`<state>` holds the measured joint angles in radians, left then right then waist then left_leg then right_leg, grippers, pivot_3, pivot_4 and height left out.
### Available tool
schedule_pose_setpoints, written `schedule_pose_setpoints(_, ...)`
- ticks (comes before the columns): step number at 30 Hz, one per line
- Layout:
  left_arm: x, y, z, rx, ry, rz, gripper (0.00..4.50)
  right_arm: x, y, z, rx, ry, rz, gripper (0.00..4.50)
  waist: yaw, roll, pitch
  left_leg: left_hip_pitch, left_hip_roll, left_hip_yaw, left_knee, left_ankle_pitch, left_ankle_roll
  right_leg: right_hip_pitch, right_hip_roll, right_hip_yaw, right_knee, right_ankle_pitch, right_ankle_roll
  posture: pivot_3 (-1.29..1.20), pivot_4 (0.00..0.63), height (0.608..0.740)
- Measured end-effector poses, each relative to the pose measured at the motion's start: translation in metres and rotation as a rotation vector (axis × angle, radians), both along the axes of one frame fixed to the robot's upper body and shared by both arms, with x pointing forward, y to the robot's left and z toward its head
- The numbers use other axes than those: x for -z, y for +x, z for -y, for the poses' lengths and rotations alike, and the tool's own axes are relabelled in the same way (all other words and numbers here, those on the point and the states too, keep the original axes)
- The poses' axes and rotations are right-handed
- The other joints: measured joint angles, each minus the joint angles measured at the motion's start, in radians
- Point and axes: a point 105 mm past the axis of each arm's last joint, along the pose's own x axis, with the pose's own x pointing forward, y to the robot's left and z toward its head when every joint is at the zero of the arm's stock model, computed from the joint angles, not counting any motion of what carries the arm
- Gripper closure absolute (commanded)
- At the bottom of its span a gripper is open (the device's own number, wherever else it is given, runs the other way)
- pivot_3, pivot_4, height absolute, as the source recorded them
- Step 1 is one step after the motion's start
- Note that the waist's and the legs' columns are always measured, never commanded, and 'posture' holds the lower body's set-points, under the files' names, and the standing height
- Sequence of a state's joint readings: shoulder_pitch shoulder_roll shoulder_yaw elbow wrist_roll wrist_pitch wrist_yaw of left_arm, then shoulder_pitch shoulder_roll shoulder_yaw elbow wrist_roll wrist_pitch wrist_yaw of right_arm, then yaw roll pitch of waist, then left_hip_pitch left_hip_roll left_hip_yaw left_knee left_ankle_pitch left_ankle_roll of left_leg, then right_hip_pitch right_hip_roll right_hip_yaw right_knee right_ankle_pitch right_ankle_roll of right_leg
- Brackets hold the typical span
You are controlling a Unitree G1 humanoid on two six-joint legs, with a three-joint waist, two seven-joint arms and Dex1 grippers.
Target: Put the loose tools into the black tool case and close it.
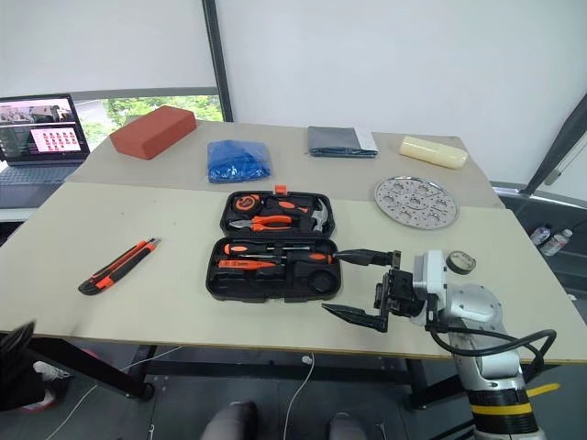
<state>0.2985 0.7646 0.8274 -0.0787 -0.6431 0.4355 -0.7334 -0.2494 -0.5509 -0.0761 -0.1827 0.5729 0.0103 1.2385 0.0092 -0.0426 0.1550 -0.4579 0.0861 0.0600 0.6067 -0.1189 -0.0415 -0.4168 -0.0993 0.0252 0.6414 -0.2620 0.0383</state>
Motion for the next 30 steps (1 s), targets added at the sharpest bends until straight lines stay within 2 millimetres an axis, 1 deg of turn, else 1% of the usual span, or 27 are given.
schedule_pose_setpoints(1,-0.003,0.012,0.004,0.036,0.019,-0.024,0.04,-0.001,0.0,-0.001,0.0,0.0,0.002,0.0,-0.001,0.0,-0.001,0.0,0.0,0.0,0.0,0.0,0.0,-0.001,0.0,-0.001,0.001,0.001,0.0,0.0,0.15,0.74)
schedule_pose_setpoints(3,-0.003,0.034,0.008,0.09,0.041,-0.089,0.04,-0.001,0.001,-0.003,-0.011,-0.006,-0.001,0.0,-0.003,-0.001,-0.002,0.001,0.001,0.0,0.0,0.0,0.0,-0.002,0.0,-0.002,0.002,0.003,-0.001,0.0,0.15,0.74)
schedule_pose_setpoints(4,-0.001,0.04,0.009,0.105,0.045,-0.116,0.04,-0.001,0.001,-0.005,-0.017,-0.008,-0.004,0.0,-0.004,-0.001,-0.002,0.001,0.001,0.0,-0.001,0.0,0.0,-0.003,0.001,-0.002,0.003,0.004,-0.003,0.0,0.15,0.74)
schedule_pose_setpoints(5,0.003,0.051,0.012,0.132,0.056,-0.152,0.04,0.001,0.001,-0.006,-0.02,-0.01,-0.009,0.0,-0.006,-0.001,-0.002,0.0,0.002,0.0,-0.001,0.001,0.0,-0.003,0.003,-0.002,0.003,0.003,-0.002,0.0,0.15,0.74)
schedule_pose_setpoints(7,0.013,0.065,0.012,0.147,0.067,-0.216,0.04,0.002,0.002,-0.005,-0.019,-0.014,-0.015,0.0,-0.009,-0.001,-0.002,0.0,0.002,0.0,-0.003,0.001,0.001,-0.002,0.005,-0.002,0.006,0.004,0.003,0.0,0.15,0.74)
schedule_pose_setpoints(8,0.02,0.077,0.01,0.139,0.073,-0.251,0.3,0.003,0.002,-0.005,-0.018,-0.015,-0.019,0.0,-0.01,-0.001,-0.002,-0.001,0.003,-0.002,-0.003,0.003,0.005,-0.002,0.007,-0.002,0.007,0.003,0.003,0.0,0.15,0.74)
schedule_pose_setpoints(10,0.03,0.087,0.007,0.125,0.076,-0.304,0.84,0.003,0.003,-0.005,-0.016,-0.019,-0.019,0.0,-0.01,-0.001,-0.002,-0.001,0.005,-0.002,-0.004,0.003,0.004,-0.003,0.01,-0.002,0.008,0.002,0.002,0.0,0.15,0.74)
schedule_pose_setpoints(11,0.035,0.092,0.007,0.127,0.076,-0.334,1.2,0.003,0.003,-0.005,-0.015,-0.02,-0.019,0.0,-0.011,-0.001,-0.002,-0.001,0.005,-0.002,-0.005,0.002,0.004,-0.004,0.01,-0.002,0.008,0.002,0.002,0.0,0.15,0.74)
schedule_pose_setpoints(12,0.038,0.094,0.008,0.134,0.076,-0.352,1.54,0.003,0.003,-0.005,-0.015,-0.021,-0.019,0.0,-0.012,-0.001,-0.002,-0.001,0.005,-0.002,-0.005,0.002,0.004,-0.004,0.01,-0.002,0.007,0.002,0.002,0.0,0.15,0.74)
schedule_pose_setpoints(14,0.038,0.097,0.008,0.157,0.097,-0.368,2.23,0.003,0.003,-0.004,-0.011,-0.028,-0.019,0.0,-0.011,-0.001,-0.002,-0.001,0.005,-0.002,-0.005,0.002,0.004,-0.004,0.01,-0.002,0.007,0.002,0.002,0.0,0.15,0.74)
schedule_pose_setpoints(15,0.038,0.098,0.009,0.166,0.097,-0.37,2.66,0.003,0.003,-0.003,-0.01,-0.031,-0.021,0.0,-0.01,-0.001,-0.002,-0.001,0.005,-0.002,-0.005,0.002,0.003,-0.004,0.01,-0.002,0.008,0.002,0.002,0.0,0.15,0.74)
schedule_pose_setpoints(16,0.037,0.099,0.009,0.176,0.096,-0.373,2.83,0.003,0.003,-0.002,-0.007,-0.036,-0.026,0.0,-0.008,-0.001,-0.002,-0.001,0.005,-0.002,-0.004,0.002,0.003,-0.003,0.009,-0.002,0.008,0.002,0.002,0.0,0.15,0.74)
schedule_pose_setpoints(19,0.035,0.099,0.015,0.247,0.109,-0.346,2.84,0.004,0.001,0.002,0.0,-0.053,-0.036,0.0,-0.006,-0.001,-0.002,-0.001,0.006,-0.001,-0.001,0.001,0.001,-0.003,0.009,-0.002,0.007,0.002,0.002,0.0,0.15,0.74)
schedule_pose_setpoints(20,0.03,0.1,0.021,0.307,0.121,-0.311,2.84,0.004,0.001,0.003,0.004,-0.062,-0.035,0.0,-0.006,-0.002,-0.001,-0.002,0.006,-0.001,-0.001,-0.002,-0.004,-0.003,0.008,-0.002,0.007,0.002,0.002,0.0,0.15,0.74)
schedule_pose_setpoints(21,0.022,0.1,0.034,0.394,0.142,-0.268,2.84,0.003,0.001,0.006,0.009,-0.073,-0.033,0.0,-0.005,-0.002,-0.001,-0.002,0.006,-0.001,0.0,-0.002,-0.004,-0.003,0.008,-0.002,0.007,0.003,0.001,0.0,0.15,0.74)
schedule_pose_setpoints(23,-0.003,0.097,0.079,0.665,0.241,-0.161,2.84,0.001,0.004,0.015,0.029,-0.097,-0.03,0.0,0.006,-0.002,-0.001,-0.002,0.006,-0.001,0.002,-0.002,-0.005,-0.004,0.007,-0.004,0.005,0.002,-0.001,0.0,0.15,0.74)
schedule_pose_setpoints(24,-0.008,0.095,0.09,0.724,0.264,-0.138,2.84,0.001,0.005,0.017,0.032,-0.102,-0.029,0.0,0.008,-0.002,-0.001,-0.002,0.006,0.0,0.002,-0.002,-0.005,-0.003,0.006,-0.004,0.005,0.0,-0.003,0.0,0.15,0.74)
schedule_pose_setpoints(25,-0.013,0.093,0.104,0.799,0.296,-0.121,2.84,0.001,0.005,0.019,0.033,-0.11,-0.031,0.0,0.009,-0.002,-0.001,-0.002,0.006,0.0,0.002,-0.002,-0.005,-0.003,0.006,-0.004,0.005,0.001,-0.004,0.0,0.15,0.74)
schedule_pose_setpoints(26,-0.017,0.088,0.132,0.92,0.348,-0.105,2.84,0.005,0.006,0.025,0.034,-0.13,-0.045,0.0,0.009,-0.002,-0.001,-0.002,0.006,0.0,0.002,-0.002,-0.005,-0.001,0.006,-0.004,0.005,0.001,-0.004,0.0,0.15,0.74)
schedule_pose_setpoints(27,-0.017,0.087,0.141,0.957,0.358,-0.098,2.84,0.006,0.007,0.027,0.035,-0.135,-0.051,0.0,0.01,-0.002,-0.001,-0.002,0.006,0.0,0.003,-0.002,-0.004,0.001,0.006,-0.004,0.006,0.001,-0.003,0.0,0.15,0.74)
schedule_pose_setpoints(29,-0.014,0.085,0.173,1.074,0.409,-0.101,2.84,0.01,0.008,0.033,0.033,-0.157,-0.065,0.0,0.009,-0.002,-0.001,-0.002,0.006,-0.001,0.004,-0.001,-0.003,0.002,0.008,-0.004,0.006,0.002,-0.001,0.0,0.15,0.74)
schedule_pose_setpoints(30,-0.013,0.083,0.187,1.128,0.442,-0.104,2.84,0.012,0.009,0.035,0.035,-0.17,-0.07,0.0,0.007,-0.002,-0.001,-0.002,0.006,-0.001,0.004,0.001,-0.001,0.003,0.008,-0.004,0.006,0.005,0.004,0.0,0.15,0.74)
